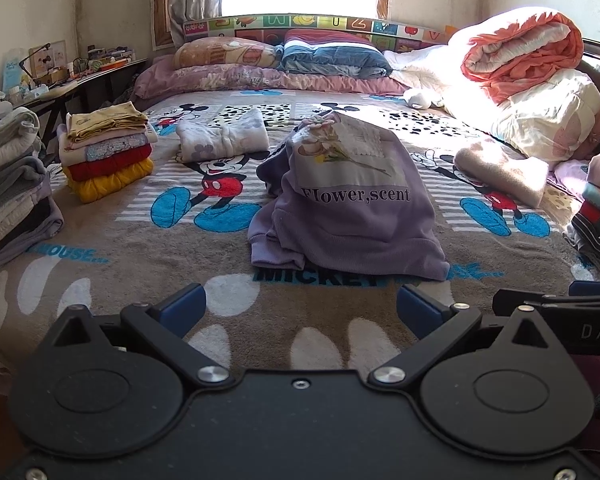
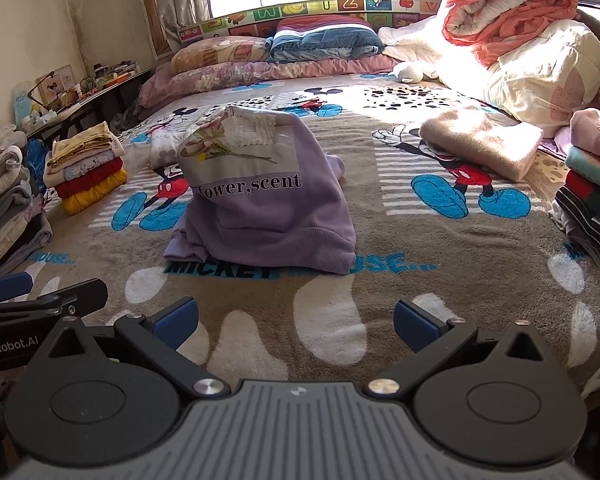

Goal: Fold clothes

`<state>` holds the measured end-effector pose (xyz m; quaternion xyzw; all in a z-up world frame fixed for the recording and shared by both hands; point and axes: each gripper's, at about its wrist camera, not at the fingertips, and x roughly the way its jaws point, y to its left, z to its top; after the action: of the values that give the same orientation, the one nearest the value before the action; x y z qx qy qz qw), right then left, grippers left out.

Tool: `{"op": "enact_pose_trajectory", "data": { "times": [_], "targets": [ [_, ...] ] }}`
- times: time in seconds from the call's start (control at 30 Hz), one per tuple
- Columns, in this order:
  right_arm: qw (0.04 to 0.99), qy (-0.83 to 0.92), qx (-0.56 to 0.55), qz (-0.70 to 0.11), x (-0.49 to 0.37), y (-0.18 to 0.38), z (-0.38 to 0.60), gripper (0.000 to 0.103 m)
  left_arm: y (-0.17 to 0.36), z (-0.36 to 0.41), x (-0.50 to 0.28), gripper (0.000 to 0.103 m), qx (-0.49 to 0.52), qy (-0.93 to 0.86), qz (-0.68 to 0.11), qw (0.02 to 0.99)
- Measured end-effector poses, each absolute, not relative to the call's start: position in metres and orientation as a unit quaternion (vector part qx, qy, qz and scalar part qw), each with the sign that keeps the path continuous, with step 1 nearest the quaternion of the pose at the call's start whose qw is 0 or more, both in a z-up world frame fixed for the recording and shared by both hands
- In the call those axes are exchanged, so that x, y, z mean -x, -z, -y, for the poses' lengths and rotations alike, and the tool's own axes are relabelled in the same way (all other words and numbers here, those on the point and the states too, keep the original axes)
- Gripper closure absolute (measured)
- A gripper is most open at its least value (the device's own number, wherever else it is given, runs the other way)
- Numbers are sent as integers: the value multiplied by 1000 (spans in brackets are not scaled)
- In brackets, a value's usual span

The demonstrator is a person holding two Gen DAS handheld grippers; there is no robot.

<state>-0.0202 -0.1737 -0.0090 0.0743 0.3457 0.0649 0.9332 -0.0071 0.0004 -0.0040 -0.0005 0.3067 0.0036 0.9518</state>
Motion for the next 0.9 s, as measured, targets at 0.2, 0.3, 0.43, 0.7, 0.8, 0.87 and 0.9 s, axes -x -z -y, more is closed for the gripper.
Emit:
{"op": "enact_pose_trajectory", "data": {
  "times": [0.2,0.3,0.43,0.7,0.8,0.87,0.9],
  "targets": [
    [932,-65,-74,-348,19,11,174,0,6,-2,4,0,5,-5,-310,951],
    [932,-64,-74,-349,18,12,173,0,7,-2,3,0,5,-4,-311,950],
    [931,-64,-73,-351,17,13,173,0,10,-2,2,0,6,-3,-313,950],
    [929,-64,-74,-356,14,15,174,0,12,-2,-1,0,8,-1,-315,949],
    [928,-64,-74,-359,13,17,174,0,13,-1,-1,0,8,0,-315,949],
    [928,-64,-74,-360,12,18,175,0,14,-1,-1,0,9,-1,-316,949],
    [928,-64,-75,-360,13,18,175,0,14,-1,-1,0,9,-1,-316,949]
  ]
}}
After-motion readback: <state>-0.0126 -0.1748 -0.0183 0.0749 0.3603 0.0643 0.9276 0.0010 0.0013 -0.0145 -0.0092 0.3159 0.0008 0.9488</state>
